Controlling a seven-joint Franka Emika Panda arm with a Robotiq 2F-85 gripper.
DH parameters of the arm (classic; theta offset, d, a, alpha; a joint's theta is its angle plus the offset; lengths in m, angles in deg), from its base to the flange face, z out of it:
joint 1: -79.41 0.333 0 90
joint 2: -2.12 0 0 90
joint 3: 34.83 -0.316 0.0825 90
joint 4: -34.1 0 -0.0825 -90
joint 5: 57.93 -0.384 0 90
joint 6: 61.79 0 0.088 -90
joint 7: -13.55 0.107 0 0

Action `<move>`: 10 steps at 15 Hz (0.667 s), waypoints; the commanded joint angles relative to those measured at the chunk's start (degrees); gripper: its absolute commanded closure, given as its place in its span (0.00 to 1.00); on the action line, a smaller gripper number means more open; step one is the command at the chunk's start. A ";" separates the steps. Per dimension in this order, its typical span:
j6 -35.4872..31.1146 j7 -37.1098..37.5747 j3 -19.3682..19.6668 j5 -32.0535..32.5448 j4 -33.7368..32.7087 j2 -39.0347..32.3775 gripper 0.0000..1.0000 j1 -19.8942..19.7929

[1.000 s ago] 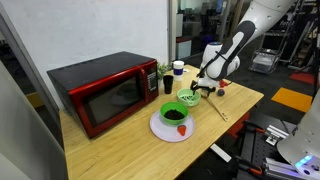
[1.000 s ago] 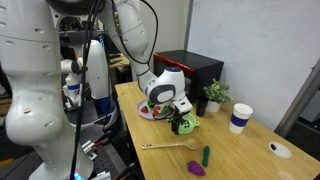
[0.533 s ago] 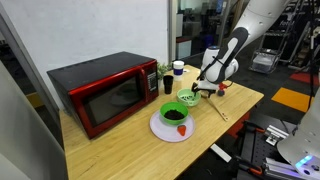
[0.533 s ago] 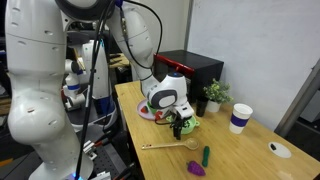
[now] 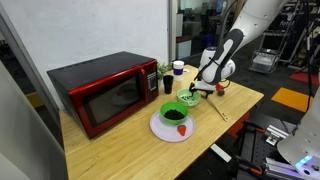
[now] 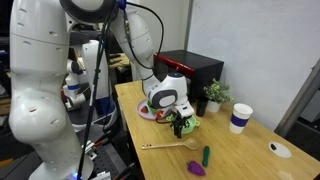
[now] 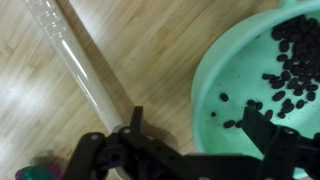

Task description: Pour the contents in the green pot into the green bowl, place the zucchini and purple grapes inside the green pot

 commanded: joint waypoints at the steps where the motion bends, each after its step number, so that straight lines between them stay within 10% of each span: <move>1: -1.00 -1.52 0.07 -2.16 -1.65 -1.84 0.28 0.76; 10: -2.20 -1.91 0.22 -2.83 -1.38 -2.54 0.92 1.17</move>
